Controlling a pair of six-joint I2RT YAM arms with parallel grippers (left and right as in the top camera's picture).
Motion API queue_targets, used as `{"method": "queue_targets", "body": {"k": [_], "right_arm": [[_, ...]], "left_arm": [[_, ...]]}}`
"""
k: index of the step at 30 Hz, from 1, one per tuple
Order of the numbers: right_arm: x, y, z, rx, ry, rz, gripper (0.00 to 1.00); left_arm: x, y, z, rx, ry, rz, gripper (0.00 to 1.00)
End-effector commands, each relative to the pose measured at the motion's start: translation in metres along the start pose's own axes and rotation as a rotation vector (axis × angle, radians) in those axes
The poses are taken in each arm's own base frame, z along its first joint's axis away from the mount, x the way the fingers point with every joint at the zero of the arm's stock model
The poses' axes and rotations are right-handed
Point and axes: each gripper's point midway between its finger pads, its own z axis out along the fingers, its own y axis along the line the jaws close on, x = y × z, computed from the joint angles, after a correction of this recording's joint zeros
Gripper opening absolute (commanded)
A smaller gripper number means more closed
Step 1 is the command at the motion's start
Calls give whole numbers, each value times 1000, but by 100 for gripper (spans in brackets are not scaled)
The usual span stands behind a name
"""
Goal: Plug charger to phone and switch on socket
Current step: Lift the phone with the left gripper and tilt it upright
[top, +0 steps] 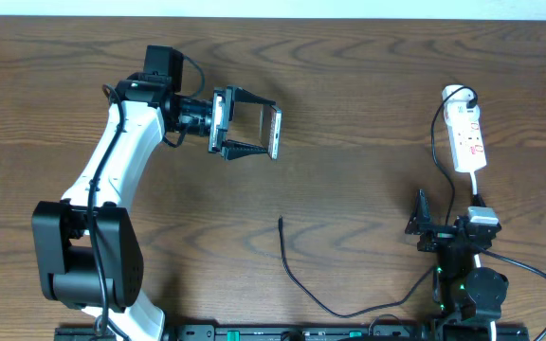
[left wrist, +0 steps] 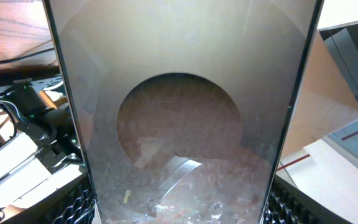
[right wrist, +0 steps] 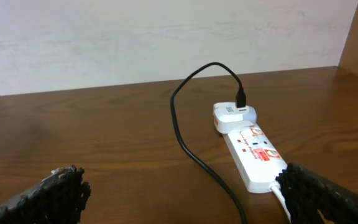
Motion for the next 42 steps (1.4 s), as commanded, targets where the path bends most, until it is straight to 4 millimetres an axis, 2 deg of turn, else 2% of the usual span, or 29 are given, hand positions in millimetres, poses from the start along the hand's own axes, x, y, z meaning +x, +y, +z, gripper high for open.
{"method": "queue_targets", "body": {"k": [1,29,35,39,42], "right_arm": [[0,-2,0,10,-1,13,99],[0,-2,0,11,-1,13,99],[0,-2,0,10,-1,13,99],[0,-2,0,11,-1,13,99],[0,-2,0,11,-1,13,99]], "left_arm": [[24,-13,-5,31,56,48,8],[24,-13,-5,31,56,49,8],[14,-11,-4,14,-2,63,8],[6,-14,-4,10,-42,162,8],[-10,-18,-6,-11,-133,335,8]]}}
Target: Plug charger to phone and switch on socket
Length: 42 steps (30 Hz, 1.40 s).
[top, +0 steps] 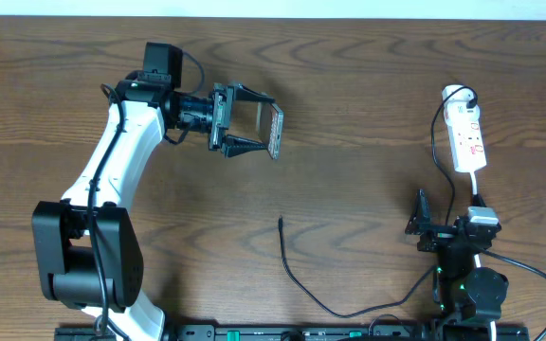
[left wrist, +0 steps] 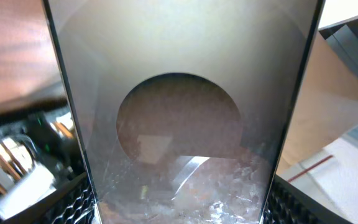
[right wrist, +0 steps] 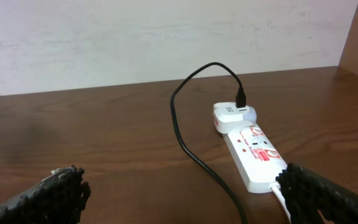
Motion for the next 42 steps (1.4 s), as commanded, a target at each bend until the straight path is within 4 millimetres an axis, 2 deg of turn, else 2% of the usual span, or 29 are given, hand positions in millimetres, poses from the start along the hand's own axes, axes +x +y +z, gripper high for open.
{"method": "queue_targets", "body": {"k": [1,10,13,16,26,34,36,39,40,42], "right_arm": [[0,-2,0,10,-1,13,99],[0,-2,0,11,-1,13,99],[0,-2,0,10,-1,13,99],[0,-2,0,10,-1,13,99],[-3,-2,0,10,-15,12,99],[-5,-2,0,9,-21,13,99],[-17,5,-1,-28,-68,39,99],[-41,28,-6,-169,-149,122,99],[-51,33,-10,-208,-152,234,99],[-57,35,-13,-223,-128,354,99]], "left_arm": [[-4,-11,-6,-14,-91,229,8],[-49,6,-17,-161,-341,363,8],[-71,29,-30,-279,-480,301,8],[-82,46,-42,-369,-568,248,8],[-91,76,-63,-528,-667,195,8],[-89,79,-63,-535,-659,181,8],[-89,80,-63,-536,-658,179,8],[-88,79,-61,-530,-650,179,8],[-87,79,-61,-528,-648,179,8],[-87,79,-61,-527,-646,179,8]]}}
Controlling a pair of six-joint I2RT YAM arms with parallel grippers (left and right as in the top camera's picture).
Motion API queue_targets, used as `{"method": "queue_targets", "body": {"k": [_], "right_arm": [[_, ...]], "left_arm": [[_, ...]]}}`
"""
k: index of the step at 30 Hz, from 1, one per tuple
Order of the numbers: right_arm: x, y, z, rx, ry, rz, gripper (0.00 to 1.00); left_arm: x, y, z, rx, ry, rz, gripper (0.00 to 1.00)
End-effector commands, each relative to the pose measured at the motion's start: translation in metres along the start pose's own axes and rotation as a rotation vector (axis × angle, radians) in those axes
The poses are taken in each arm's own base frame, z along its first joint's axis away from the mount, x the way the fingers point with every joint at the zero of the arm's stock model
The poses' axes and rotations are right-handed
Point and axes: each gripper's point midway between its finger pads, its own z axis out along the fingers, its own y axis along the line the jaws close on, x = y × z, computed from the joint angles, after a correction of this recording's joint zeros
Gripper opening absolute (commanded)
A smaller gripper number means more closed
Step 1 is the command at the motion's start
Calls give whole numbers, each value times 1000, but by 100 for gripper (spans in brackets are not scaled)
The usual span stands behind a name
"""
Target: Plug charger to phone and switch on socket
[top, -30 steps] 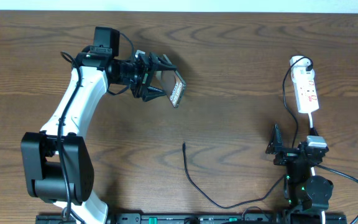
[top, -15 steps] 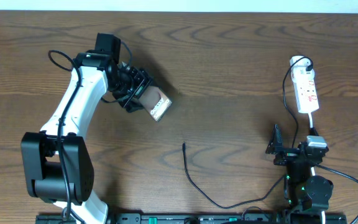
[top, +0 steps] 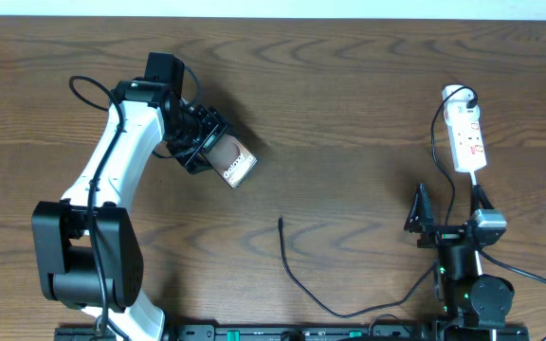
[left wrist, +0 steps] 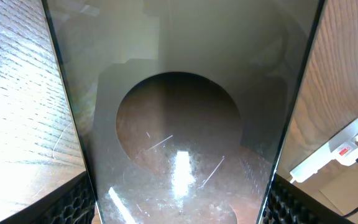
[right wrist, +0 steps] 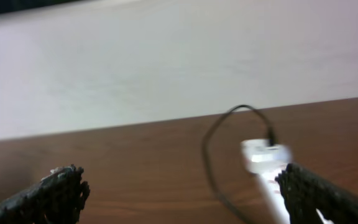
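Note:
A dark glossy phone (top: pixel 235 167) is held in my left gripper (top: pixel 207 152), which is shut on it, left of the table's middle. In the left wrist view the phone (left wrist: pixel 179 112) fills the frame between the black fingers (left wrist: pixel 67 202), with wood grain behind it. The black charger cable (top: pixel 297 279) lies on the table, its free plug end (top: pixel 281 223) below and right of the phone. The white power strip (top: pixel 467 137) with the charger adapter (top: pixel 455 95) lies at the far right. My right gripper (top: pixel 434 223) is open and empty below the strip; its view is blurred.
The cable runs from the adapter down past my right arm and along the front edge (top: pixel 368 308). The power strip (right wrist: pixel 266 155) and cable (right wrist: pixel 216 155) show blurred ahead of my right gripper (right wrist: pixel 185 199). A pale wall stands behind the table.
My left gripper has turned and shifted left and toward the front; the phone's broad side, with lettering, now faces up, table wood behind it. The right wrist view has shifted and blurred.
At both earlier moments my left gripper held the phone on edge, out to the right, and my right gripper rested open facing the power strip. Now the phone is turned broad side up over the table, and my right arm has started moving.

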Motion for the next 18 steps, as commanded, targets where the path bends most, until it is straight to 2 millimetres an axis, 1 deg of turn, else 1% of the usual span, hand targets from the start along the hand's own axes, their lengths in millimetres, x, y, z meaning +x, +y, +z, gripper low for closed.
{"method": "queue_targets", "body": {"k": [1,3,6,9,12,14,16,17,18], "right_arm": [[-23,21,-5,-92,17,300,99],[-42,36,-7,-141,52,343,99],[-64,49,-4,-180,100,351,99],[-76,62,6,-206,211,373,99],[-79,82,21,-290,370,404,99],[-79,106,30,-432,479,398,99],[-76,128,37,-599,594,431,99],[-73,138,42,-675,653,463,99],[-67,142,47,-721,703,497,99]], "left_arm": [[2,-8,-12,32,-15,35,8],[2,-8,-12,32,-15,35,7],[3,-9,-12,36,-10,35,8],[3,-9,-12,36,-9,35,8],[3,-9,-12,36,-9,35,8],[3,-9,-12,36,-9,35,8],[3,-9,-12,36,-9,35,8],[3,-9,-12,36,-9,35,8],[3,-9,-12,37,-10,35,8]]}}
